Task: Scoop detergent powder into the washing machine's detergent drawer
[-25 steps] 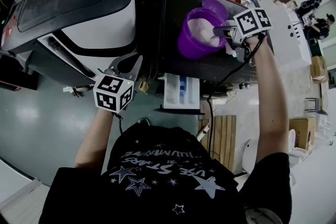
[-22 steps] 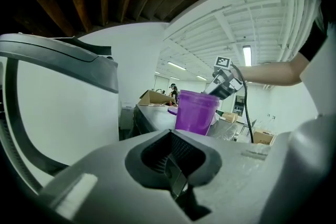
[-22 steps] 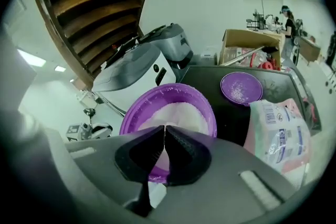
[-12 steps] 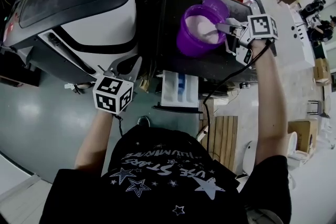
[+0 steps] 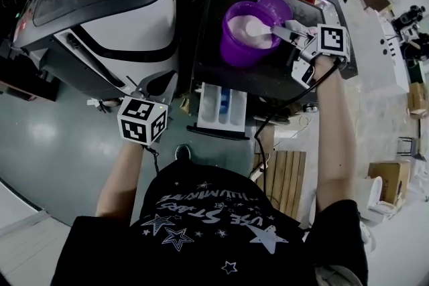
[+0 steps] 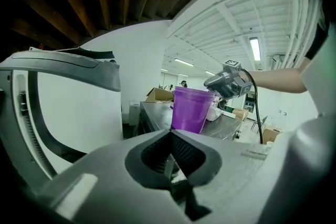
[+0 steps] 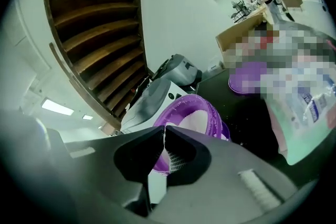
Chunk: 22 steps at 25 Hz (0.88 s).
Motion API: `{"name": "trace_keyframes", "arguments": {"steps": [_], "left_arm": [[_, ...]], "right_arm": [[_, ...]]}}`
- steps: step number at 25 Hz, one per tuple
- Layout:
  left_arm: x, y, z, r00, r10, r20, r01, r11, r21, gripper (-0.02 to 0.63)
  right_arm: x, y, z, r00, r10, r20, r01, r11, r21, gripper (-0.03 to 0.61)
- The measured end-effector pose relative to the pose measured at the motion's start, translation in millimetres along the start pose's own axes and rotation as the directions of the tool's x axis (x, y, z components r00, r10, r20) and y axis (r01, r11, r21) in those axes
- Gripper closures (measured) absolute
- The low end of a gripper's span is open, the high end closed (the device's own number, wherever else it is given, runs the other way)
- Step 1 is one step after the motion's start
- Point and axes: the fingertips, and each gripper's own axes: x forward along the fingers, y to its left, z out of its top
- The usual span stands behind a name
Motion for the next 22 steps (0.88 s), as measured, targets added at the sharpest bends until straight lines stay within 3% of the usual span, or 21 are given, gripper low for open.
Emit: {"name": "trace_keyframes", "arguments": {"steps": [12, 22], "left_arm": [[-18, -31, 1, 0.998, 0.059, 0.016, -0.059, 0.998, 0.005, 0.614], [-38, -57, -27, 0.995, 0.1, -0.013, -0.1, 0.995, -0.026, 0.614]], "right_arm": [[-26, 40, -22, 0.98, 0.163, 0.116, -0.167, 0.986, 0.027, 0.543], [-30, 74, -87, 0.945, 0.317, 0.086, -0.322, 0.946, 0.051, 0.543]]}}
